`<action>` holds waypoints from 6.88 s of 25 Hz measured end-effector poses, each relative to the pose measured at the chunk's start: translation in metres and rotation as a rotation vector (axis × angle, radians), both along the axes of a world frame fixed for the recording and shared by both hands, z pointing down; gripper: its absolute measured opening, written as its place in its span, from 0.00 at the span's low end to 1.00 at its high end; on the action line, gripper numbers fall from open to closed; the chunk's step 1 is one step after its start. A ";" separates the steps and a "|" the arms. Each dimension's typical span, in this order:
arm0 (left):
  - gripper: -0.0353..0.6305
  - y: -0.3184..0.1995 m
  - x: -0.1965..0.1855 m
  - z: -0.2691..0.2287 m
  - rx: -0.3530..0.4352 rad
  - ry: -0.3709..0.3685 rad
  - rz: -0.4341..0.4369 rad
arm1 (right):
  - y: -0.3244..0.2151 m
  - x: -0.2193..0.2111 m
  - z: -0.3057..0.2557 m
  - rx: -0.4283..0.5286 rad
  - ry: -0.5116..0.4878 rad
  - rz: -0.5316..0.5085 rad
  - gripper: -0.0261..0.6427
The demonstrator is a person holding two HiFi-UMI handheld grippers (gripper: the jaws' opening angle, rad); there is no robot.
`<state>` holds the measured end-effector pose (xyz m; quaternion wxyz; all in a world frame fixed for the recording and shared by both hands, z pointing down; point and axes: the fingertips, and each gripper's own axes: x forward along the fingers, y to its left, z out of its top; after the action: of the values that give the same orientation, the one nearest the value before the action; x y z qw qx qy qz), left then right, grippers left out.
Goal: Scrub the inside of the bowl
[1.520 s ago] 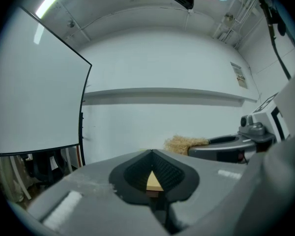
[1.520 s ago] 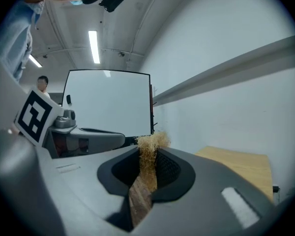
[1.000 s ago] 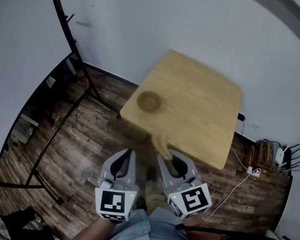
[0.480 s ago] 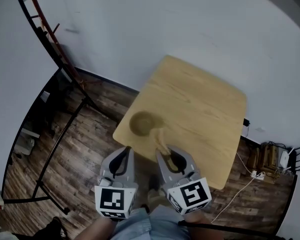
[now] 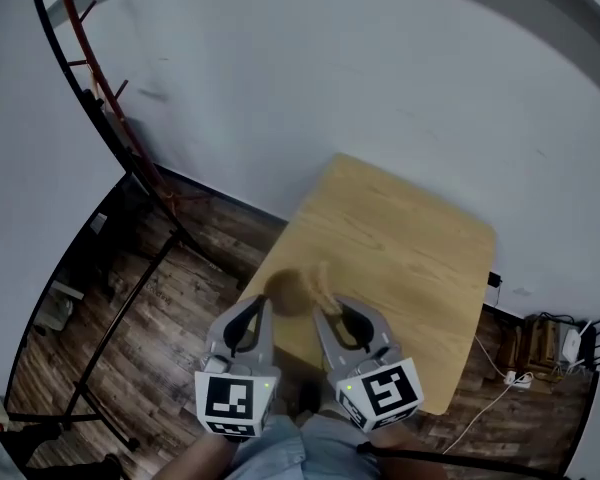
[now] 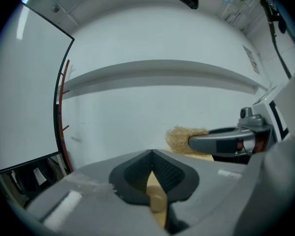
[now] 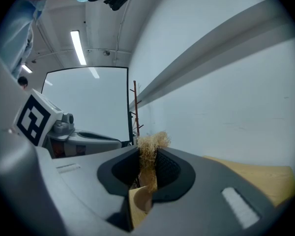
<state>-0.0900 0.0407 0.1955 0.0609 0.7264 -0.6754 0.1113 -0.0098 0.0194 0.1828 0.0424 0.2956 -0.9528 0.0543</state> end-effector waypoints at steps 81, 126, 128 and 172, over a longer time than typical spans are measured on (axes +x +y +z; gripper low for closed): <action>0.10 -0.089 -0.041 0.192 -0.467 0.221 0.380 | -0.003 -0.104 0.213 -0.597 0.324 -0.086 0.12; 0.10 -0.101 -0.039 0.193 -0.495 0.095 0.405 | -0.009 -0.079 0.214 -0.609 0.351 -0.111 0.12; 0.10 -0.101 -0.038 0.192 -0.491 0.084 0.405 | -0.004 -0.079 0.209 -0.616 0.333 -0.123 0.12; 0.10 -0.091 -0.018 0.200 -0.550 0.166 0.414 | -0.003 -0.095 0.211 -0.559 0.434 -0.252 0.12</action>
<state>-0.1083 -0.0500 0.3950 0.2852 0.8109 -0.4514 0.2394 -0.1051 0.0160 0.3940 0.3287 0.1576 -0.8990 0.2429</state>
